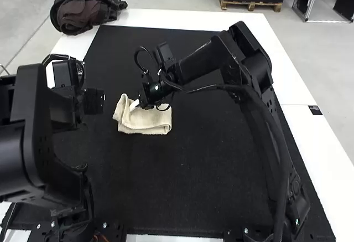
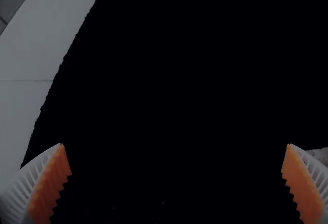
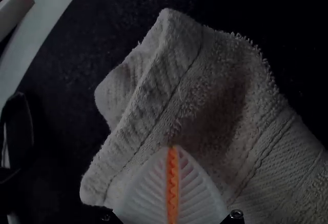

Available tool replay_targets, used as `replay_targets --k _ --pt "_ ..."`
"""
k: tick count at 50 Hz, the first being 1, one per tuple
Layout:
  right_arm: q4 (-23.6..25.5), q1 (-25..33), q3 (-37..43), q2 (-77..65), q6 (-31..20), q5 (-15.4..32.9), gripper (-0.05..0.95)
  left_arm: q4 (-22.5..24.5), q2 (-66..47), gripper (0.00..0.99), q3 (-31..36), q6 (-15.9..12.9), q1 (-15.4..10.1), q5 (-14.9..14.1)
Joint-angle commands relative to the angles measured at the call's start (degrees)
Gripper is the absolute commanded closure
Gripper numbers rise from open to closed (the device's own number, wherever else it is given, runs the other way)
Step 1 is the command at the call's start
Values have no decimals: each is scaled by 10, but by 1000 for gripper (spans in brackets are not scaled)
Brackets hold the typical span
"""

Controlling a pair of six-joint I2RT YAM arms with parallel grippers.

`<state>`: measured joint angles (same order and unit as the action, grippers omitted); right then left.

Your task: Fold the towel.

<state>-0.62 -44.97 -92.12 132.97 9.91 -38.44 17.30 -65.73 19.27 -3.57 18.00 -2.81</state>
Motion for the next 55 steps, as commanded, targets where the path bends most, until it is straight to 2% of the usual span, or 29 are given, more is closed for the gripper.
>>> replay_targets --k 1,16,38,50,55 --pt "-3 -12 -25 9 12 -13 926 4 -1 30 22 4 3 0" --pt "-6 -19 -36 31 14 -21 926 3 -2 30 22 5 5 -1" --pt "-65 -30 -36 68 34 -38 926 -3 -2 30 21 15 1 0" --pt "-102 -27 -34 95 22 -48 926 -13 3 30 22 14 5 0" --pt "-110 -25 -32 108 -2 -48 926 -15 5 30 22 14 5 0"
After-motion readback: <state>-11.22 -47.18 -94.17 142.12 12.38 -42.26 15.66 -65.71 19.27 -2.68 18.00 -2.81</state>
